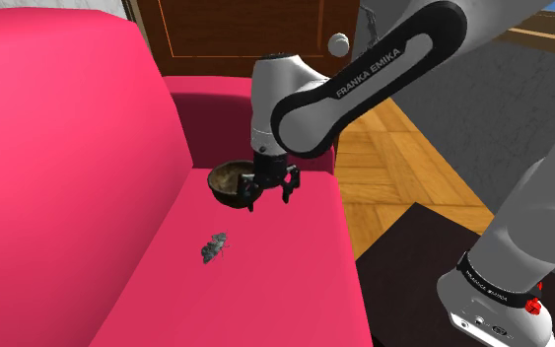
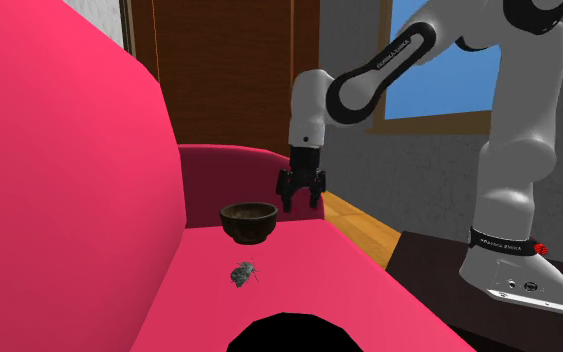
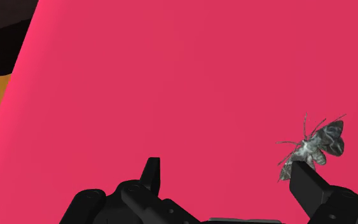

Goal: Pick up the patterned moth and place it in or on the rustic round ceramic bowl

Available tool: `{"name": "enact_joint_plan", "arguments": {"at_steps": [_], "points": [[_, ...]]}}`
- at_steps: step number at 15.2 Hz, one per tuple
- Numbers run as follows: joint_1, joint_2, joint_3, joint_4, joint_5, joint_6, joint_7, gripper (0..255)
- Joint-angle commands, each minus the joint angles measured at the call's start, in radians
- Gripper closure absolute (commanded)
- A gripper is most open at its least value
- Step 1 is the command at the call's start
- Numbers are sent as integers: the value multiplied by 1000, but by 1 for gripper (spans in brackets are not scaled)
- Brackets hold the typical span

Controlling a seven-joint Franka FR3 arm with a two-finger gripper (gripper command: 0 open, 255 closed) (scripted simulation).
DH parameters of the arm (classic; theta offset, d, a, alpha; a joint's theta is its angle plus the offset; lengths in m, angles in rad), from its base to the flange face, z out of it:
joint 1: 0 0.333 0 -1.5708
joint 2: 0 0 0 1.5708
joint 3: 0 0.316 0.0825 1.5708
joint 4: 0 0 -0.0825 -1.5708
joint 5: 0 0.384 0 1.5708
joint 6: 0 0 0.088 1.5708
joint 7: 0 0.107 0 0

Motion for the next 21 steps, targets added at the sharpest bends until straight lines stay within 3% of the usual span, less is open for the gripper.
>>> {"name": "enact_joint_plan", "arguments": {"at_steps": [1,6,11,12,21], "points": [[8,96,16,57,-78,35,97,0],[86,318,-20,219,-266,73,306,0],[195,523,-93,419,-388,65,451,0],[216,563,-107,464,-404,60,473,0],[246,644,-141,481,-443,122,497,0]]}}
